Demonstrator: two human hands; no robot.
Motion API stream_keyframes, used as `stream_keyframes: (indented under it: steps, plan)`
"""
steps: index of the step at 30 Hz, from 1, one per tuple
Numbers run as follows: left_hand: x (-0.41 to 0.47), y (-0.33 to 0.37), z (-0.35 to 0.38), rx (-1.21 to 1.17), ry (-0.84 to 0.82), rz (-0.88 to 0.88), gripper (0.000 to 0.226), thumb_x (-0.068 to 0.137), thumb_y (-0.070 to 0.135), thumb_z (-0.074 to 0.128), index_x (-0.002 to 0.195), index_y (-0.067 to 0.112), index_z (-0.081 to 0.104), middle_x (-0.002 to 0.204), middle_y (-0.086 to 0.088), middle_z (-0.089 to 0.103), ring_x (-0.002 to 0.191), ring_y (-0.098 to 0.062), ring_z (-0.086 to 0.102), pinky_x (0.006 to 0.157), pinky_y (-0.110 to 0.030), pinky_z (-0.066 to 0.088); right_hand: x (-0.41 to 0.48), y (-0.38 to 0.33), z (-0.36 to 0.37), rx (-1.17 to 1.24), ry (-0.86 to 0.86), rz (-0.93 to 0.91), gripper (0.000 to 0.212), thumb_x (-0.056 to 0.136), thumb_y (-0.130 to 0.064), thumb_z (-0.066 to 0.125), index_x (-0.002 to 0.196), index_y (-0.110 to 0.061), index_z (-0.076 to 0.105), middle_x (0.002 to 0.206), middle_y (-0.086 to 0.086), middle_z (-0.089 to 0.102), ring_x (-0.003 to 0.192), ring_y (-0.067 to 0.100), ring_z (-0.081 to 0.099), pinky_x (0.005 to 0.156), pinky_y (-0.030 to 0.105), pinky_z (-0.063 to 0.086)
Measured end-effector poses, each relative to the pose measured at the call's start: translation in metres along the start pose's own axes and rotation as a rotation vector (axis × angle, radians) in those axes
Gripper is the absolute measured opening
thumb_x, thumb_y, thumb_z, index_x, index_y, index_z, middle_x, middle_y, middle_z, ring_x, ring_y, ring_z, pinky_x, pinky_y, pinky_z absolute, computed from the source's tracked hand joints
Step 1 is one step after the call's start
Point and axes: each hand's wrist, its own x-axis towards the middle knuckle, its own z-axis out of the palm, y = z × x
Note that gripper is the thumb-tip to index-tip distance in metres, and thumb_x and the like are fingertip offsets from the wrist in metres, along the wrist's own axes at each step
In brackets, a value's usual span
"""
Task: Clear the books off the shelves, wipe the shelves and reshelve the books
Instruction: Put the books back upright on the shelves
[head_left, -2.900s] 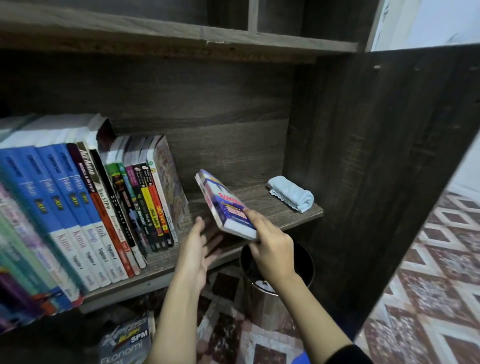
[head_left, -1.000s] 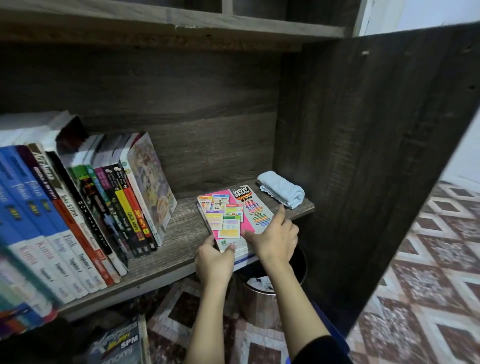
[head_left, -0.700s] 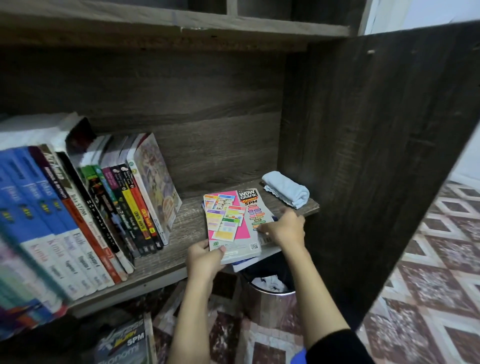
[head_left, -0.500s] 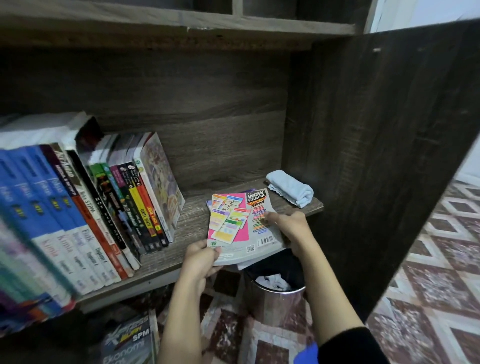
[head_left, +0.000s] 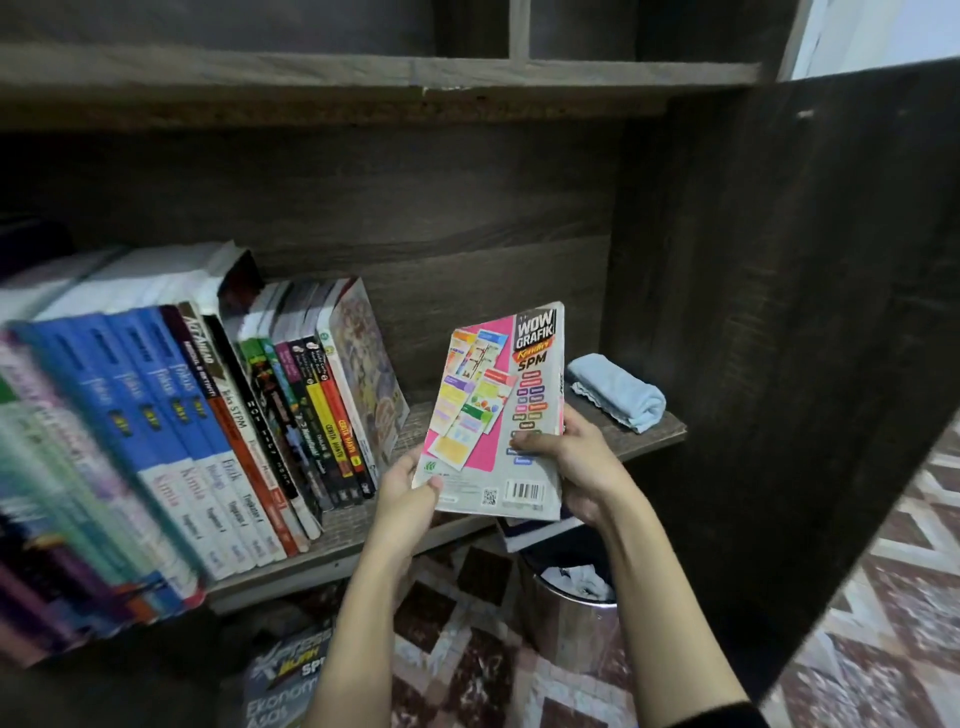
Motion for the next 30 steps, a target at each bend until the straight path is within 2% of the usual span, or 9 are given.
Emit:
stream_keyframes:
  steps: [4,9,11,13,16,18,21,24,30]
  plan:
    - [0.001,0.024,-0.01,0.122,0.191,0.23,0.057,0.092,-0.005,0.049,0.144,0.013,0.036,0.141,-0.002,0.048,0.124,-0.013,0.048,0.097,-0.019,0.035,0.007,0.011,0.024,-0.103,0.137,-0.18,0.034,0.087,0.01,0.055,0.096,-0.023,0.061,0.104,0.006,0.071,0.095,0.023,0.069,0.084,0.042,0.056]
    - [-0.012,0.058,-0.028,0.313,0.489,0.63,0.036,0.092,0.004,0.05,0.121,0.022,0.059,0.118,0.012,0.056,0.102,-0.024,0.061,0.092,-0.042,0.051,0.023,0.036,0.052,-0.271,0.297,-0.385,0.034,0.09,0.003,0.056,0.12,-0.012,0.06,0.11,0.001,0.066,0.105,0.018,0.062,0.092,0.026,0.05]
    - [-0.016,0.067,-0.037,0.374,0.609,0.802,0.031,0.092,0.002,0.049,0.117,0.015,0.062,0.112,0.011,0.056,0.102,-0.014,0.057,0.098,-0.022,0.043,0.027,0.046,0.064,-0.3,0.321,-0.42,0.041,0.091,0.0,0.056,0.131,-0.011,0.055,0.113,-0.002,0.064,0.105,0.013,0.058,0.084,0.006,0.044]
    - [-0.016,0.073,-0.045,0.43,0.701,0.902,0.029,0.091,0.002,0.048,0.116,0.009,0.063,0.114,0.003,0.06,0.108,-0.009,0.05,0.097,-0.004,0.026,0.031,0.057,0.075,-0.356,0.328,-0.447,0.045,0.092,-0.003,0.055,0.136,-0.014,0.052,0.114,-0.004,0.063,0.104,0.011,0.057,0.083,0.004,0.041]
    - [-0.015,0.072,-0.058,0.509,0.735,0.966,0.035,0.093,0.014,0.042,0.123,0.01,0.059,0.125,-0.003,0.059,0.125,-0.016,0.044,0.108,-0.017,0.023,0.036,0.075,0.093,-0.398,0.328,-0.525,0.048,0.091,-0.003,0.057,0.136,-0.018,0.053,0.118,0.005,0.067,0.105,0.015,0.058,0.095,0.027,0.045]
    - [-0.01,0.069,-0.062,0.581,0.7,0.966,0.042,0.094,0.024,0.038,0.132,0.013,0.053,0.135,-0.001,0.052,0.135,-0.012,0.031,0.114,-0.024,0.017,0.039,0.085,0.106,-0.409,0.291,-0.585,0.055,0.09,-0.001,0.056,0.139,-0.025,0.049,0.121,0.005,0.066,0.108,0.014,0.053,0.094,0.025,0.042]
    - [0.0,0.066,-0.06,0.696,0.603,0.931,0.053,0.095,0.039,0.031,0.145,0.021,0.034,0.15,0.01,0.032,0.144,-0.009,0.009,0.117,-0.036,0.003,0.046,0.097,0.116,-0.45,0.179,-0.669,0.068,0.081,0.004,0.051,0.137,-0.033,0.042,0.125,-0.039,0.049,0.114,-0.013,0.051,0.092,0.001,0.034]
    - [0.009,0.063,-0.061,0.685,0.528,0.914,0.056,0.095,0.047,0.024,0.147,0.029,0.015,0.153,0.016,0.016,0.144,-0.001,-0.005,0.116,-0.026,-0.009,0.056,0.109,0.119,-0.475,0.077,-0.638,0.071,0.079,0.01,0.05,0.139,-0.027,0.036,0.111,-0.059,0.037,0.11,-0.026,0.045,0.09,-0.004,0.03]
    - [0.025,0.059,-0.069,0.715,0.593,0.96,0.05,0.098,0.036,0.031,0.144,0.019,0.035,0.15,0.008,0.029,0.142,0.0,0.002,0.114,-0.017,-0.009,0.07,0.1,0.112,-0.468,-0.031,-0.559,0.073,0.087,0.007,0.054,0.133,-0.045,0.034,0.123,-0.024,0.053,0.111,-0.012,0.051,0.095,0.001,0.034]
